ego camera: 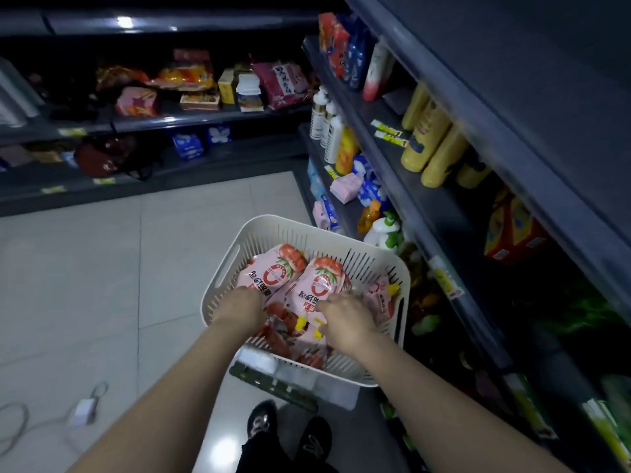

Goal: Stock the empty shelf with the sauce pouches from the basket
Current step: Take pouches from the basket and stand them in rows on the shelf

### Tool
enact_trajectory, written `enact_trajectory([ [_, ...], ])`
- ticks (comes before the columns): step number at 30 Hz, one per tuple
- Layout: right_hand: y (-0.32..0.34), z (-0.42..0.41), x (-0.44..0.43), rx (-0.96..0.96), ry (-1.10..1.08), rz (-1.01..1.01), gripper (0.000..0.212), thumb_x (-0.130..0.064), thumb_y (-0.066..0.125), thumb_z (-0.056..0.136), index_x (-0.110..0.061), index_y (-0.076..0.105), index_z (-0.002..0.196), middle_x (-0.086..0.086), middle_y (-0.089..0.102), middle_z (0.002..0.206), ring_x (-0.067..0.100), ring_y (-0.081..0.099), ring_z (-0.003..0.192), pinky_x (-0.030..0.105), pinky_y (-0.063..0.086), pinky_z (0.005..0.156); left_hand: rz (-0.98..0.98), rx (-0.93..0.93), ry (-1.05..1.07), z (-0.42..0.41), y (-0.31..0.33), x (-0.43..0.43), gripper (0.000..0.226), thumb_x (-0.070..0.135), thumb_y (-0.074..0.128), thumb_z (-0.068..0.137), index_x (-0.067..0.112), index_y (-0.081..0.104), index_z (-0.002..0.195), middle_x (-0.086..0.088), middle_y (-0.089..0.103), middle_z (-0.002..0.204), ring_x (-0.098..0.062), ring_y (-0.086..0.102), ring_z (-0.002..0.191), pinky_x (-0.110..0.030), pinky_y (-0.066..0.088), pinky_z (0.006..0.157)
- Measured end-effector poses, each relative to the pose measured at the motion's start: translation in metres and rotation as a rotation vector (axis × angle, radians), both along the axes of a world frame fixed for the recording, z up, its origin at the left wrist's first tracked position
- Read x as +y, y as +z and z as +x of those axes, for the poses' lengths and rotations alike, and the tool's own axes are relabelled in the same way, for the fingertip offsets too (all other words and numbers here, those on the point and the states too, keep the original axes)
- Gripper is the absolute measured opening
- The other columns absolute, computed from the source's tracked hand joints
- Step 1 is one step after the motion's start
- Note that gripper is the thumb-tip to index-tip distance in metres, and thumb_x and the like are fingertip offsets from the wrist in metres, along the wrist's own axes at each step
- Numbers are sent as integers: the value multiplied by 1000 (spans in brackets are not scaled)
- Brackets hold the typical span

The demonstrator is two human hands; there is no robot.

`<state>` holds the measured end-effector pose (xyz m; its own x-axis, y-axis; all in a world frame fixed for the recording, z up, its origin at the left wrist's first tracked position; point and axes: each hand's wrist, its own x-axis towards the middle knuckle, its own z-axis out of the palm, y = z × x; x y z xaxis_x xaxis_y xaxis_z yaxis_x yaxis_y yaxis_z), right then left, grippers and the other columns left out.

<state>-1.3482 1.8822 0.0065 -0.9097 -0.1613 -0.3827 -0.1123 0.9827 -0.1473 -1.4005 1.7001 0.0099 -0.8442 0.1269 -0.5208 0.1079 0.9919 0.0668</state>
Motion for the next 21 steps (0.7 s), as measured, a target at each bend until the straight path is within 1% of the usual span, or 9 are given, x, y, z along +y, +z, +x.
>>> enact_trajectory([
  [3, -23, -18, -5, -47, 19, -20, 32, -16, 63, 86, -16, 60, 118, 8, 60, 116, 25, 49, 114, 37, 45, 93, 75, -36, 163, -18, -21, 1, 28, 22, 50, 91, 4, 64, 109, -18, 63, 113, -31, 62, 102, -35, 50, 87],
  [6, -41, -35, -9, -83, 59, -31, 33, -7, 62, 83, -13, 59, 116, 7, 56, 118, 25, 44, 118, 36, 43, 98, 161, -47, 345, -33, -52, 0, 42, 32, 51, 89, 4, 56, 120, -22, 58, 118, -35, 58, 105, -39, 50, 91],
  [8, -50, -46, -11, -100, 106, -25, 41, -3, 59, 82, -12, 56, 122, 8, 51, 127, 26, 39, 125, 36, 36, 105, 223, -93, 484, -40, -74, 0, 51, 38, 52, 88, 1, 51, 123, -21, 57, 121, -34, 58, 107, -40, 50, 92],
  [12, -61, -67, -19, -137, 204, -6, 59, 1, 54, 82, -15, 43, 138, 7, 29, 153, 24, 22, 141, 38, 21, 116, 415, -185, 836, -47, -119, -1, 50, 44, 59, 81, 5, 63, 110, -14, 68, 106, -29, 66, 94, -27, 50, 78],
  [15, -73, -78, -26, -163, 261, 21, 62, -1, 53, 84, -16, 37, 142, 7, 28, 153, 24, 20, 142, 39, 15, 117, 561, -190, 1166, -48, -165, 1, 58, 50, 60, 72, 7, 61, 110, -16, 67, 107, -33, 63, 98, -37, 53, 87],
  [16, -78, -81, -27, -171, 278, 32, 61, -3, 52, 85, -17, 36, 142, 8, 29, 153, 25, 20, 142, 40, 14, 117, 621, -219, 1283, -49, -169, 3, 54, 45, 62, 70, 7, 63, 108, -18, 66, 108, -36, 62, 101, -41, 53, 89],
  [18, -84, -83, -29, -188, 312, 50, 64, -5, 57, 81, -17, 36, 141, 9, 31, 149, 26, 22, 141, 40, 15, 118, 813, -255, 1513, -49, -139, 11, 32, 21, 68, 70, 2, 64, 97, -22, 67, 102, -36, 64, 93, -46, 54, 86],
  [19, -86, -83, -30, -195, 328, 55, 68, -5, 61, 78, -16, 35, 140, 8, 32, 148, 26, 23, 140, 41, 15, 118, 912, -255, 1606, -49, -123, 14, 19, 5, 64, 74, 0, 64, 92, -21, 66, 92, -33, 63, 85, -44, 54, 80],
  [21, -90, -85, -29, -177, 353, 62, 73, -6, 64, 74, -17, 34, 140, 7, 32, 146, 26, 23, 139, 40, 16, 117, 1037, -225, 1757, -50, -112, 16, 19, -11, 55, 79, -1, 63, 94, -16, 61, 75, -28, 60, 75, -38, 51, 71],
])
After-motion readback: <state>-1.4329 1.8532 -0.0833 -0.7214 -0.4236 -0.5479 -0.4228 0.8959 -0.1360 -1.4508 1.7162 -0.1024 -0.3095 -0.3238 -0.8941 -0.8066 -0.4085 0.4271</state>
